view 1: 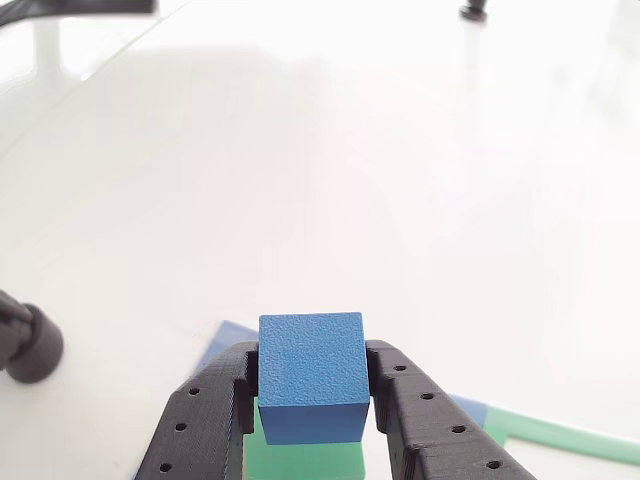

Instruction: Tower of hanoi

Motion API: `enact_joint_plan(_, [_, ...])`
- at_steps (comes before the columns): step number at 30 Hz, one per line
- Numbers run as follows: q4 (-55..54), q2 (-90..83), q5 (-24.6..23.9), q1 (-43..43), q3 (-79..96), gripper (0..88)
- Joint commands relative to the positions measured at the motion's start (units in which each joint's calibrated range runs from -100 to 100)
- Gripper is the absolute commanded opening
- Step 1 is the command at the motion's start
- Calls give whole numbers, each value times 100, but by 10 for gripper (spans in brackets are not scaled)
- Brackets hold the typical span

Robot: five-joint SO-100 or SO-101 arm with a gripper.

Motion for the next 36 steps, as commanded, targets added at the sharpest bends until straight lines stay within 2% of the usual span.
enact_joint_plan(1, [-331,87,99,-25,-59,39])
enact_joint_plan(21, [-809,552,99,44,78,49])
enact_joint_plan(36, [-1278,664,99,6,160,190])
